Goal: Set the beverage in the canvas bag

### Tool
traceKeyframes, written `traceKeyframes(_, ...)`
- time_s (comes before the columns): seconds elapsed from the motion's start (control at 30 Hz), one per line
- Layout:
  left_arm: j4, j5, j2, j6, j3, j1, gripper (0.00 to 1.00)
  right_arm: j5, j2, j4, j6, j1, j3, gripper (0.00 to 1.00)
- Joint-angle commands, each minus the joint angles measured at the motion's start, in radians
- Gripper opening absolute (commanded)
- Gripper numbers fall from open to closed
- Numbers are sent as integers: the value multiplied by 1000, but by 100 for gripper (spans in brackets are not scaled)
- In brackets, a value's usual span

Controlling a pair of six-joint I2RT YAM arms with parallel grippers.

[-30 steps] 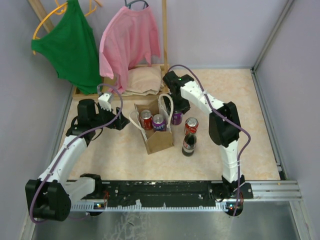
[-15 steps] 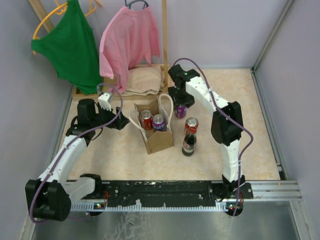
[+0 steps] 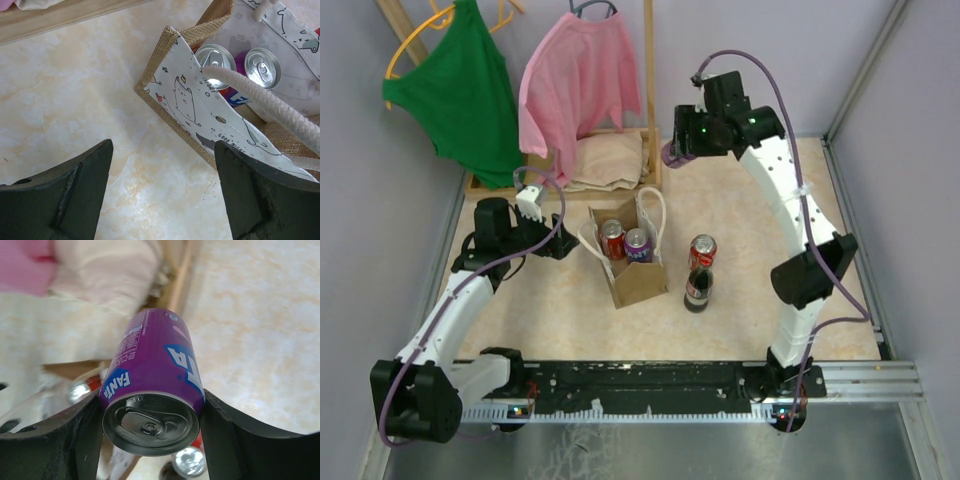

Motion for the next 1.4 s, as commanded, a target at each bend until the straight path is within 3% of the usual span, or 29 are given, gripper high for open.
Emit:
traceKeyframes(0.0,8,16,-18,-1,20,8,88,-263,-205,283,51,19,-103,0)
traceKeyframes(0.2,14,25,-12,-7,25,8,88,-315,-253,288,37,107,-150,0)
traceKeyframes(0.67,-7,30,-28,-2,35,8,88,-93,-186,65,-83,401,-204,0)
traceKeyframes(0.9,-50,-18,-33,-5,108,8,89,-63,-183,83,-82,446,-299,0)
traceKeyframes(1.37,-51,-24,-51,-10,78,10,89,-61,-103,121,-86,480,-334,0)
